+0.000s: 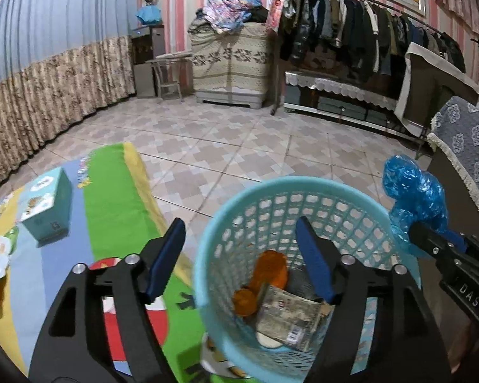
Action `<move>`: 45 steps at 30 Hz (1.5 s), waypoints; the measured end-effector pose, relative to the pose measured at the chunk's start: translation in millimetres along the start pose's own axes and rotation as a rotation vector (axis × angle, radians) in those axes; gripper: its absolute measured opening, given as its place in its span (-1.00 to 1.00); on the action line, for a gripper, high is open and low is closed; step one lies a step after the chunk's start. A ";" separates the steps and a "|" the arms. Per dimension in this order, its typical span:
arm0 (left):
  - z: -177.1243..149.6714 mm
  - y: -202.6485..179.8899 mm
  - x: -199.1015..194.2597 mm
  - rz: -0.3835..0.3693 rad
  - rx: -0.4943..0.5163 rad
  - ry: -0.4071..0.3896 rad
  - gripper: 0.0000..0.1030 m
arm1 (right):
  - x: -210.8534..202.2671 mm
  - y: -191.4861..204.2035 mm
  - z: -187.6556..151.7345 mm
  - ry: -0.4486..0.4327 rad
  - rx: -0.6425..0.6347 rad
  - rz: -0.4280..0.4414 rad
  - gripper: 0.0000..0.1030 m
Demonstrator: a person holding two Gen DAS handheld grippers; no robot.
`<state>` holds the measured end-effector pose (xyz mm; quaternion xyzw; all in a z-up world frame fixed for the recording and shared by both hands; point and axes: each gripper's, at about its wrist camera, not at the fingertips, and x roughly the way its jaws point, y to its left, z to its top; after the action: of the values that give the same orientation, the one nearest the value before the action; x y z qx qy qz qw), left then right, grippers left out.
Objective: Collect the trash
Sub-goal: 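Carry the orange peel and blue bag over the blue basket and release both, then move both open tools back over the play mat toward the white card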
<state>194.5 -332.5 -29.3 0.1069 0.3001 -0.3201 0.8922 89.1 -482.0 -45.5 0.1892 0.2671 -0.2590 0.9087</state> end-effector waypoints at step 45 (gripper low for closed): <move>-68.4 200.1 -129.9 0.317 -0.255 -0.057 0.88 | 2.5 72.9 -30.3 -0.004 -0.183 0.018 0.83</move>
<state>209.7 -85.9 -5.6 0.0299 0.2925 -0.1377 0.9458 120.9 -410.4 -55.8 0.1072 0.2859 -0.2257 0.9251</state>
